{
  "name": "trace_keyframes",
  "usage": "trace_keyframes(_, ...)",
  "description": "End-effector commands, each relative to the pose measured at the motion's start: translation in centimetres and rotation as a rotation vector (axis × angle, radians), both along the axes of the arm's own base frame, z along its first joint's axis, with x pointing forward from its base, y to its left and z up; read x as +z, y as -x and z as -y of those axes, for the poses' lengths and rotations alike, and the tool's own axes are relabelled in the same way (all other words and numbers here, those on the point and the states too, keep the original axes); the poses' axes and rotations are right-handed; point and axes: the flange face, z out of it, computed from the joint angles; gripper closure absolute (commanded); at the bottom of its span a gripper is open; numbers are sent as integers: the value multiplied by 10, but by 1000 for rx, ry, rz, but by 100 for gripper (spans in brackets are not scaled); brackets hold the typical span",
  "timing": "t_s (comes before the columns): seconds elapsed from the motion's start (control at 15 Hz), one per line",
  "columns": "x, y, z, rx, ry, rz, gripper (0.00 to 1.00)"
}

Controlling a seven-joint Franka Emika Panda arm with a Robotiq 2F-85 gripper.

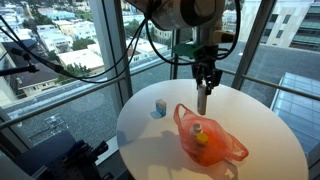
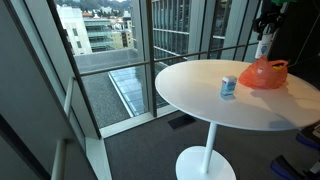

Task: Remove the white bottle from the plastic bag and put it on the table.

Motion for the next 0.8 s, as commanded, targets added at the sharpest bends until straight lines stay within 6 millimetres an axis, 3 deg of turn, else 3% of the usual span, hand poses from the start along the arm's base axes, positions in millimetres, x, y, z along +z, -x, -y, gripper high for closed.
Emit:
trace_keyframes(0.0,23,-6,-26,56,26,49,72)
trace_keyframes(0.53,16,-23,-89,192,-19,42,72)
trace_keyframes(0.73,4,-24,-101,232,-45,35,72)
